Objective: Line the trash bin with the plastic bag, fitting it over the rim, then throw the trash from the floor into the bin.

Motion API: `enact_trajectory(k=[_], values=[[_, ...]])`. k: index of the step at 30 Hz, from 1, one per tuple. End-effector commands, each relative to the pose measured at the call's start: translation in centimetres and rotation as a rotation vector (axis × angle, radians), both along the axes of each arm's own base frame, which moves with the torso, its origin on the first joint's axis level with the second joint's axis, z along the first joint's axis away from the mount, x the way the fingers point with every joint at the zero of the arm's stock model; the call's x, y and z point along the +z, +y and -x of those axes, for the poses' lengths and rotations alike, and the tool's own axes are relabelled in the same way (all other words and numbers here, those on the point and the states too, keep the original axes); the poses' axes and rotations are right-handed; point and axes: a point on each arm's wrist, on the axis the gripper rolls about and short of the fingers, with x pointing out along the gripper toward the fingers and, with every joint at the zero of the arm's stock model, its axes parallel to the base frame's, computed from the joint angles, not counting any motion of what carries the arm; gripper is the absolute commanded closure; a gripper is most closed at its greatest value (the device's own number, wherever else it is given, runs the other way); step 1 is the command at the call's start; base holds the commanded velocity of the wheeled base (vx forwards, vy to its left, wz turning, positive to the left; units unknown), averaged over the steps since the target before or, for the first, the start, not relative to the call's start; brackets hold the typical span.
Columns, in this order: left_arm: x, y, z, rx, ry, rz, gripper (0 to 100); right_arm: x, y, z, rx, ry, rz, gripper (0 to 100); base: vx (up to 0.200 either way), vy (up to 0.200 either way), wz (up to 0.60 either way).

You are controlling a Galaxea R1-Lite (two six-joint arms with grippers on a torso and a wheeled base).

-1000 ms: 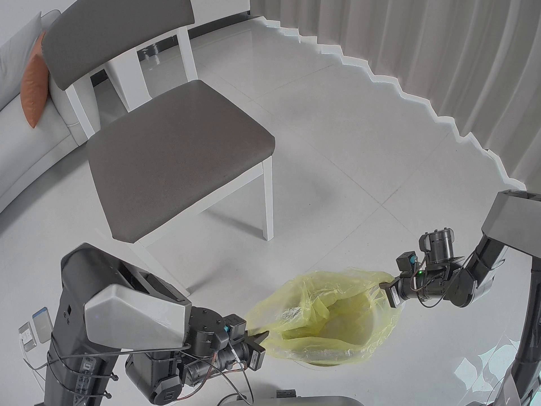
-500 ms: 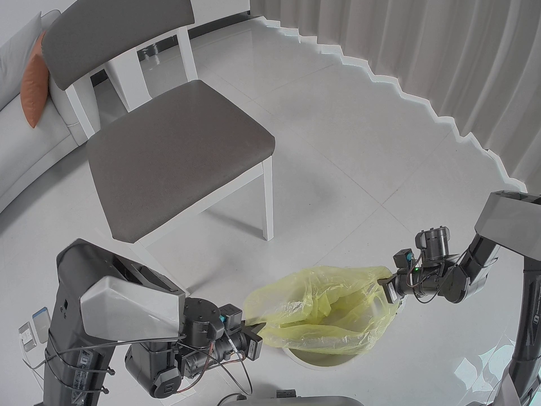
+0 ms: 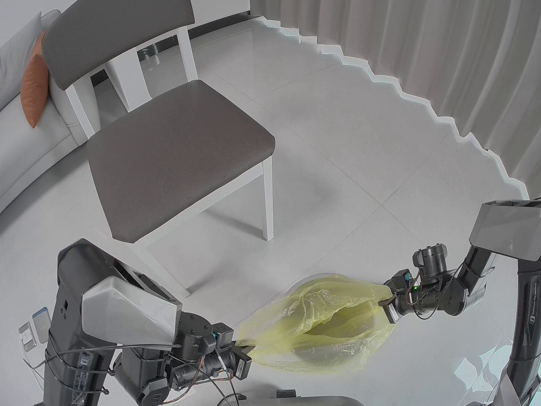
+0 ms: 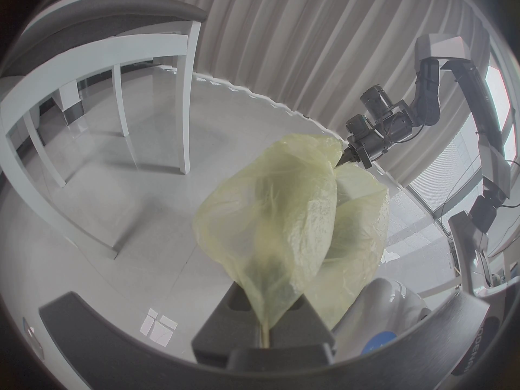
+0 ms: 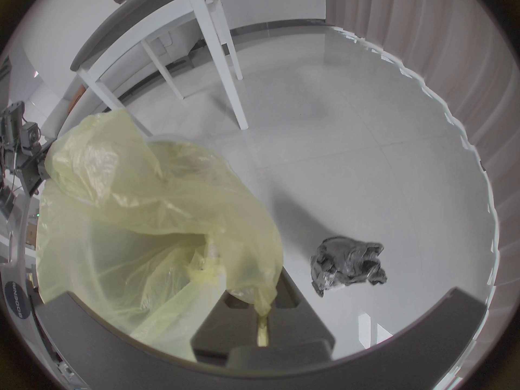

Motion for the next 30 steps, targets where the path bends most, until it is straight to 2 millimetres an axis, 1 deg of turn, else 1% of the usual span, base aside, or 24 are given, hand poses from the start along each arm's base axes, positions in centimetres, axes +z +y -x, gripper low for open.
enact_trajectory(k=[1, 8, 12, 13, 16, 17, 18, 19, 21, 26, 30], values=[[-0.6, 0.0, 0.1, -0.003, 0.008, -0.006, 100, -0.4, -0.1, 0.2, 0.000, 0.015, 0.003, 100, 0.000, 0.000, 0.00], [-1.1, -0.2, 0.4, -0.005, 0.017, -0.024, 100, -0.3, 0.4, 0.4, 0.016, 0.013, 0.003, 100, 0.000, 0.000, 0.00], [-0.7, -0.7, -0.1, -0.004, -0.012, -0.006, 100, 0.2, 0.3, 0.5, 0.016, -0.002, 0.003, 100, 0.000, 0.000, 0.00], [-0.5, -0.7, -0.1, -0.004, -0.018, -0.001, 100, 1.3, 0.1, 0.8, 0.011, -0.020, -0.002, 0, 0.000, 0.000, 0.00], [-0.8, -0.7, 0.0, -0.007, -0.010, -0.008, 100, 2.3, -0.2, 1.2, 0.002, -0.038, -0.007, 0, 0.000, 0.000, 0.00], [-0.9, -0.9, 0.2, -0.013, -0.008, -0.011, 100, 3.0, -0.5, 1.5, -0.005, -0.050, -0.010, 0, 0.000, 0.000, 0.00], [-0.9, -0.9, 0.2, -0.013, -0.008, -0.011, 100, 3.0, -0.5, 1.5, -0.005, -0.050, -0.010, 0, 0.000, 0.000, 0.00], [-0.8, -1.1, 0.2, -0.013, -0.013, -0.012, 100, 3.8, -0.9, 1.8, -0.017, -0.065, -0.010, 0, 0.000, 0.000, 0.00], [-0.7, -1.1, 0.2, 0.000, -0.024, -0.018, 100, 4.9, -1.5, 2.2, -0.030, -0.087, -0.014, 0, 0.000, 0.000, 0.00], [-0.3, -1.8, 0.5, -0.008, -0.047, -0.014, 100, 7.1, -2.1, 3.0, -0.042, -0.136, -0.017, 0, 0.000, 0.000, 0.00], [-0.1, -2.5, -0.2, 0.002, -0.081, 0.010, 100, 8.2, -2.1, 3.3, -0.041, -0.149, -0.021, 0, 0.000, 0.000, 0.00]])
